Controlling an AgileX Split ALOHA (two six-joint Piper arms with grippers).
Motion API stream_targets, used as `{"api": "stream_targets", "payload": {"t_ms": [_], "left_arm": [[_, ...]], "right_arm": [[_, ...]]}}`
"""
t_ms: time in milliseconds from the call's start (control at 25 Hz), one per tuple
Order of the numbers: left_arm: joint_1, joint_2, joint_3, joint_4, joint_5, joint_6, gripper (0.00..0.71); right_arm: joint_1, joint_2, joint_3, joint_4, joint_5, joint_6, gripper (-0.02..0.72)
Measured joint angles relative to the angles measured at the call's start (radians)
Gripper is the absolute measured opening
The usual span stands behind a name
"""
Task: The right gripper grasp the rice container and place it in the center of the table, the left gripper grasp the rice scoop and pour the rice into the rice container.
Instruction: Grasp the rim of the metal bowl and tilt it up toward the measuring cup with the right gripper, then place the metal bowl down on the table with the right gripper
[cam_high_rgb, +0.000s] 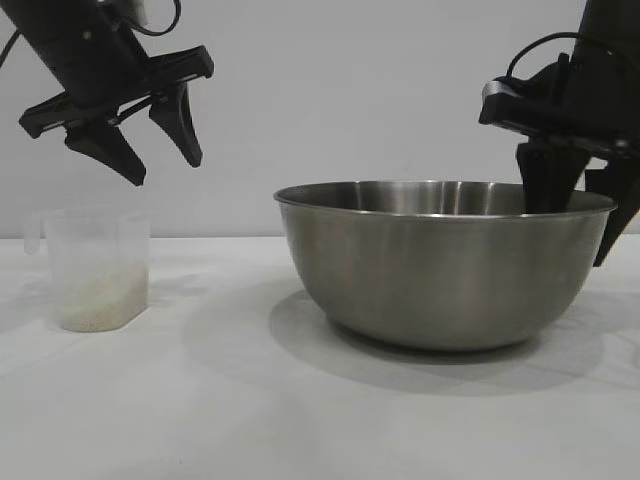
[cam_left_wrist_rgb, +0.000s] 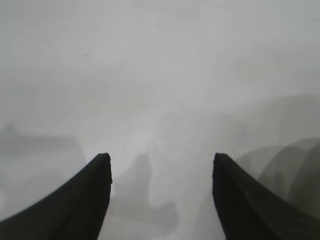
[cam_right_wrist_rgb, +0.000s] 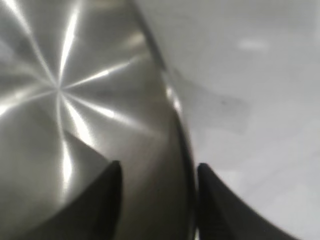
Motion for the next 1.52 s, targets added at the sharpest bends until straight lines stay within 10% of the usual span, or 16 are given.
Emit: {"api": "stream_targets", "payload": {"t_ms": [1040,1520], "left_arm": [[0.000,0.000,0.000,0.000,0.000,0.000,0.386],[0.000,0.000,0.000,0.000,0.000,0.000,0.386]], "right_arm": [[0.072,0.118,-0.156,0.120,0.044,-0.008,0.000],[0.074,0.119,-0.282,0.132,0.125,-0.008,0.437]]}}
